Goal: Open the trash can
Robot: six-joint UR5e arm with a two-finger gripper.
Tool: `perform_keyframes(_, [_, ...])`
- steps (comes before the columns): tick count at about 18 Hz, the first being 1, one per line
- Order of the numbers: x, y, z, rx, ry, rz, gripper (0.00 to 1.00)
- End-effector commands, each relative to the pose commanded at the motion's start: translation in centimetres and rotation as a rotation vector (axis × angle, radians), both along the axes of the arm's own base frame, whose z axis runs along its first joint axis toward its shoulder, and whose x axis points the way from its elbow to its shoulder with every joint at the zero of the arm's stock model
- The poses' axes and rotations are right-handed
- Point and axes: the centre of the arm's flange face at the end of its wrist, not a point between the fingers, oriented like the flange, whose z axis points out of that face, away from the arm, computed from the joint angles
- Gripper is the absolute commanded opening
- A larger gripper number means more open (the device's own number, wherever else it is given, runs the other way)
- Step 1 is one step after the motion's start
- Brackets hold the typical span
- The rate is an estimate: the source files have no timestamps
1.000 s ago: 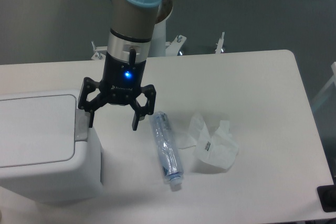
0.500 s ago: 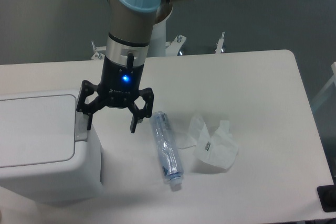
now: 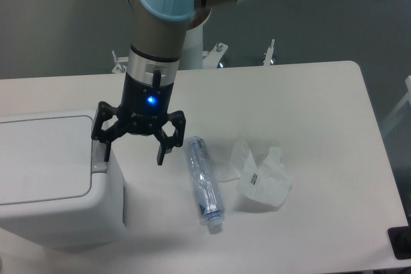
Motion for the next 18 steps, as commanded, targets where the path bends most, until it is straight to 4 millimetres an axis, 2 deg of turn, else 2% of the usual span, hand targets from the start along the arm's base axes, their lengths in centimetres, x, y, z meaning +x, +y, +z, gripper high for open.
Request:
perform_keyframes(12, [0.0, 0.0, -0.1, -0.002, 0.001, -0.001, 1.00])
perform_keyframes(14, [0.0, -0.1, 0.8, 0.011, 0.015, -0.006, 1.00])
perform_keyframes(18, [-0.8, -0.5, 4.0, 0.054, 0.058, 0.008, 1.00])
